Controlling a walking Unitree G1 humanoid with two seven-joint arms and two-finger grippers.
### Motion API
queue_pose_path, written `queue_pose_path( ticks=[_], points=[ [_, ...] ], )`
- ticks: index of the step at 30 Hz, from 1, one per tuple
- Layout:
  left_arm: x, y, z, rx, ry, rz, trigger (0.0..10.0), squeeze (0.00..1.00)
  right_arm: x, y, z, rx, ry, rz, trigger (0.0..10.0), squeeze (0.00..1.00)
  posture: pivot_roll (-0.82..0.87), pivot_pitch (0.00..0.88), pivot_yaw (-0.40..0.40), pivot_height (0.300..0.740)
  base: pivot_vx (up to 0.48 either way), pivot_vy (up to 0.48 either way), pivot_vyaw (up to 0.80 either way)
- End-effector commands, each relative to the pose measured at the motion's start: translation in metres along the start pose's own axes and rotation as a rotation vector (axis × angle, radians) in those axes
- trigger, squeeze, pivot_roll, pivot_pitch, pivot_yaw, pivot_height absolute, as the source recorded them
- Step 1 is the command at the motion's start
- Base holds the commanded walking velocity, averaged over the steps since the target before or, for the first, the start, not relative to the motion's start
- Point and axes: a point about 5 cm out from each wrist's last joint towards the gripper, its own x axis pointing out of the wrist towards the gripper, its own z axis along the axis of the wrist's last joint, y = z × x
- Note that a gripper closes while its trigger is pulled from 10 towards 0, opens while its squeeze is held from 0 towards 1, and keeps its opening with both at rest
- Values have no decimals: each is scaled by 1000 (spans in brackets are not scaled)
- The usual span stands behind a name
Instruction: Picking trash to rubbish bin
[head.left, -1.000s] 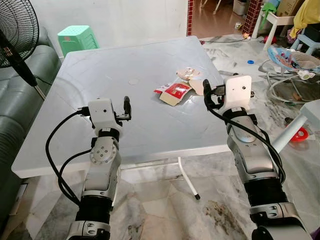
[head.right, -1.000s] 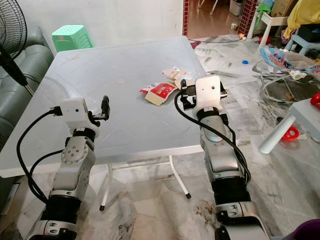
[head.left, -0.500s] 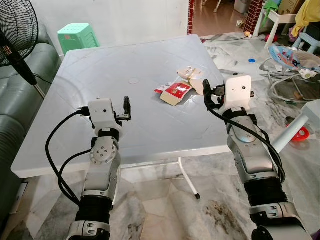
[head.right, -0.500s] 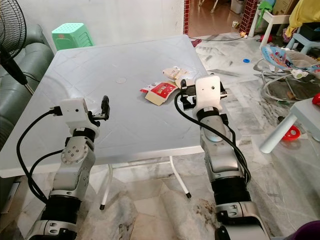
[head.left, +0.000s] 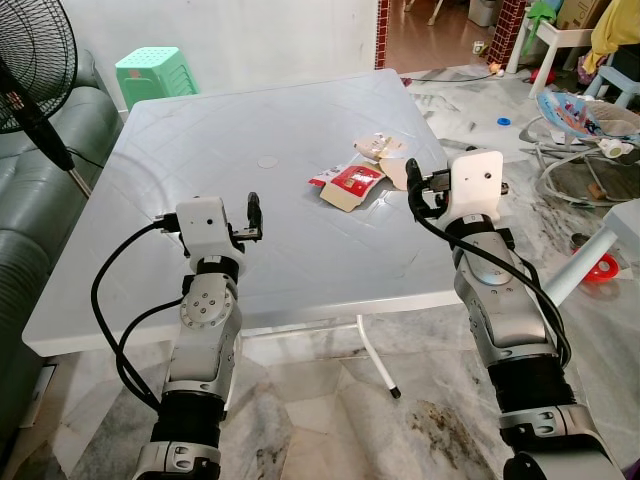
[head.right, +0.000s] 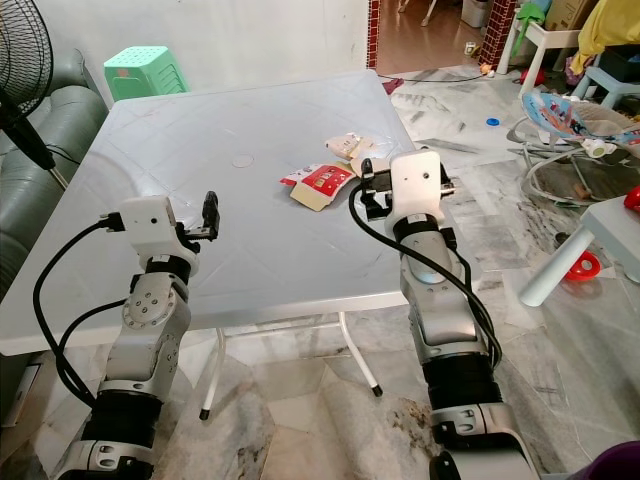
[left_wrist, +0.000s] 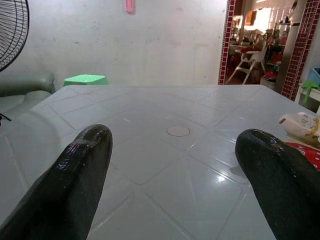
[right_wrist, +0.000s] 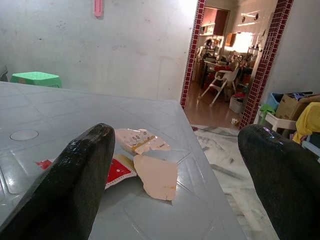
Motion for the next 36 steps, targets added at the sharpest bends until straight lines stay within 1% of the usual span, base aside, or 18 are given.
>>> queue_pose_path(
  ticks=[1, 22, 23, 24, 25, 36],
  points=[
    [0, 1, 2, 8, -10, 8, 10000, 0, 1, 0, 5, 2, -17, 6, 10000, 0, -87, 14, 40, 740, 0, 0, 0],
    [0, 1, 2, 8, -10, 8, 10000, 0, 1, 0, 5, 2, -17, 6, 10000, 0, -87, 14, 40, 740, 0, 0, 0],
    [0, -2, 2, 15, -2, -20, 10000, 0, -1, 4, 3, 17, -11, 15, 10000, 0, -70, 23, 61, 740, 0, 0, 0],
    [0, -4, 2, 27, 5, -48, 10000, 0, -4, 9, -1, 43, -3, 22, 10000, 0, -70, 23, 61, 740, 0, 0, 0],
    [0, -4, 2, 30, 6, -53, 10000, 0, -5, 9, -1, 48, -1, 23, 10000, 0, -70, 23, 61, 740, 0, 0, 0],
    [-2, -5, 1, 28, 11, -57, 10000, 0, -5, 10, -1, 45, 0, 31, 10000, 0, -73, 25, 55, 740, 0, 0, 0]
  ],
)
